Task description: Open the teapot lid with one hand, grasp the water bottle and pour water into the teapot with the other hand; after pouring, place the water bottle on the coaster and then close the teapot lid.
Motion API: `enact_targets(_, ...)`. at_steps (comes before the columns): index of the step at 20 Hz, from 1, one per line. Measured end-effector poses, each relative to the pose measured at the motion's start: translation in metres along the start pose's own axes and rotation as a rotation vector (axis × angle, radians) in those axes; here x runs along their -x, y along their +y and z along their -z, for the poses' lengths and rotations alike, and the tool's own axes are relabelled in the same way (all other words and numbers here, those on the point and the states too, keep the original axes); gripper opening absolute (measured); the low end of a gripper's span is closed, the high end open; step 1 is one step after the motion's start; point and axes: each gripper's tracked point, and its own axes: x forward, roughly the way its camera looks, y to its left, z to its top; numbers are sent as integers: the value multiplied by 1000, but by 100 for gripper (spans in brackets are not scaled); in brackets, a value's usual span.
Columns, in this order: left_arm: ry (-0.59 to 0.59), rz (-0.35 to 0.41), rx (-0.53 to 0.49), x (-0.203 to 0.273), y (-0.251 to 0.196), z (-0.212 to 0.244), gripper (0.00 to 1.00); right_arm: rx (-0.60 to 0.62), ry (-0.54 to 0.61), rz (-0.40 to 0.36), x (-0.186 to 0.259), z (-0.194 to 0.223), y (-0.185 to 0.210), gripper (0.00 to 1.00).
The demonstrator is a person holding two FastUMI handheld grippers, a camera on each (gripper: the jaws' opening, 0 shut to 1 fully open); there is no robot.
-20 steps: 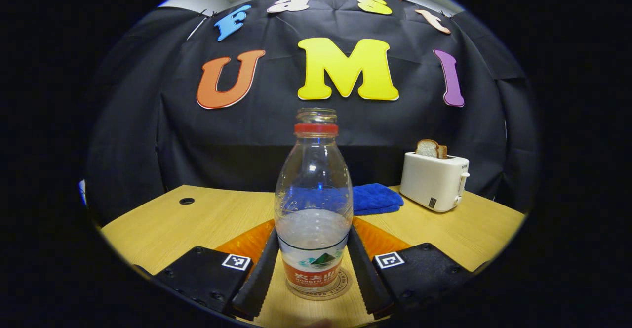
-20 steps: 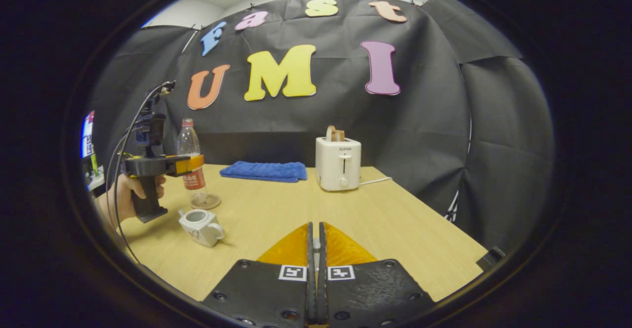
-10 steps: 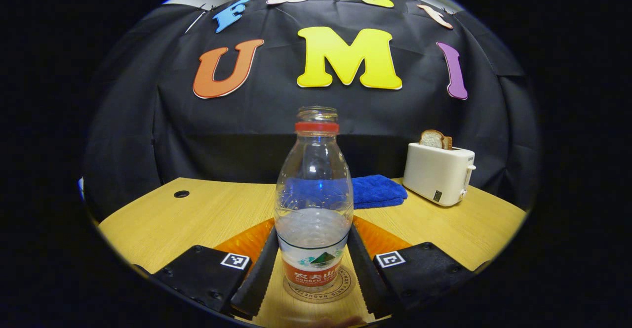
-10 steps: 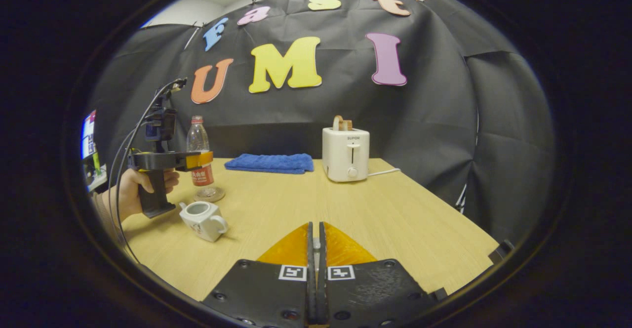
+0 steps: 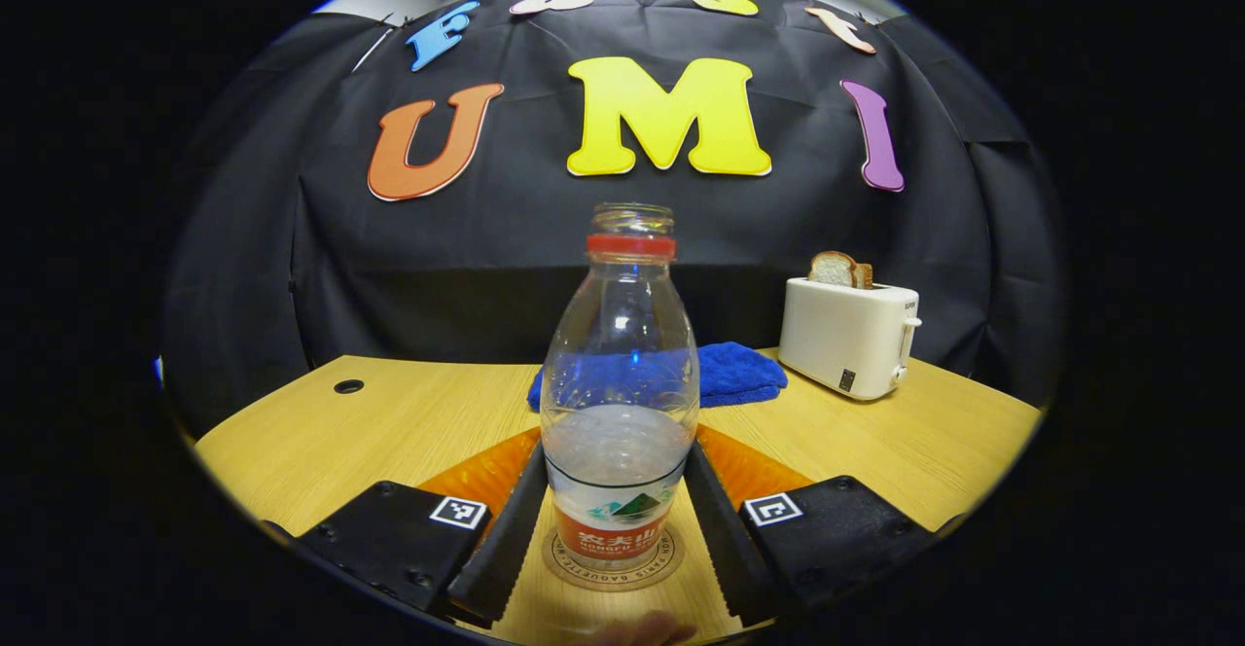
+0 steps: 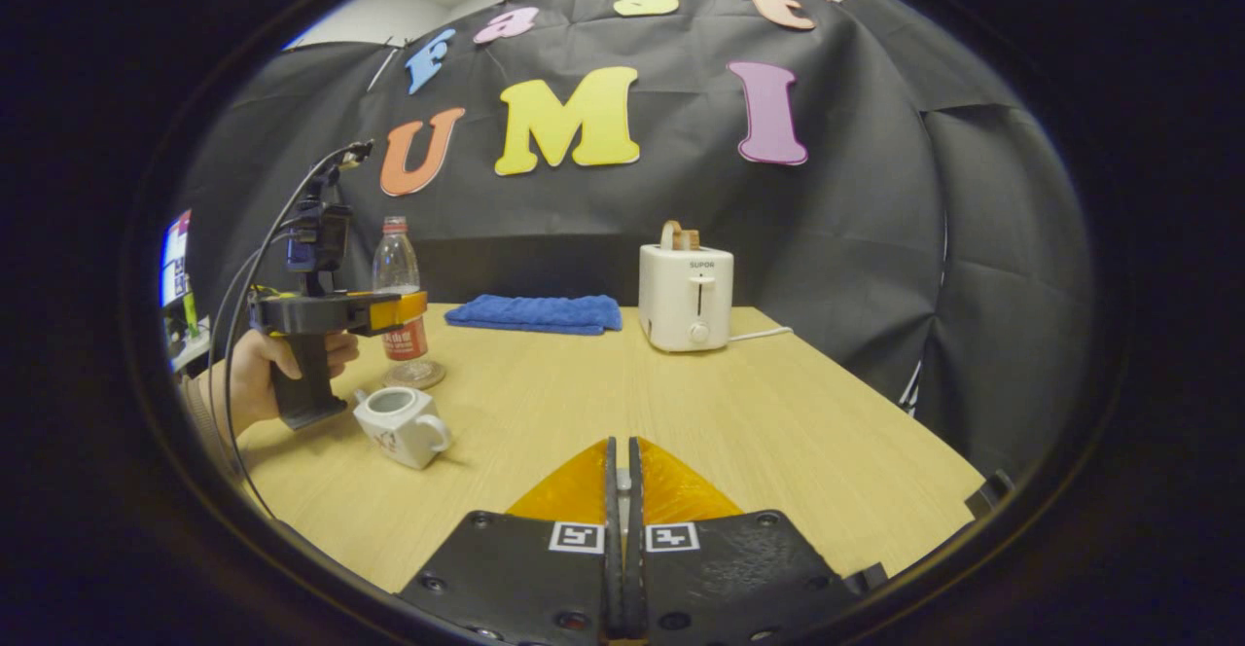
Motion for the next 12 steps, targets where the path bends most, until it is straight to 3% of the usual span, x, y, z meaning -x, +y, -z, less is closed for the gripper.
enact_targets(3,3,-2,7,2,2,2,82,9,-2,-1,3,-1,3,1)
enact_targets(4,4,3,12,3,3,2,87,13,-2,-1,4,-1,4,1)
enact_targets(8,26,57,46,10,-5,8,92,18,-4,-6,10,-1,10,1)
enact_targets(12,26,69,37,17,-3,10,92,36,-15,-9,18,-4,18,1)
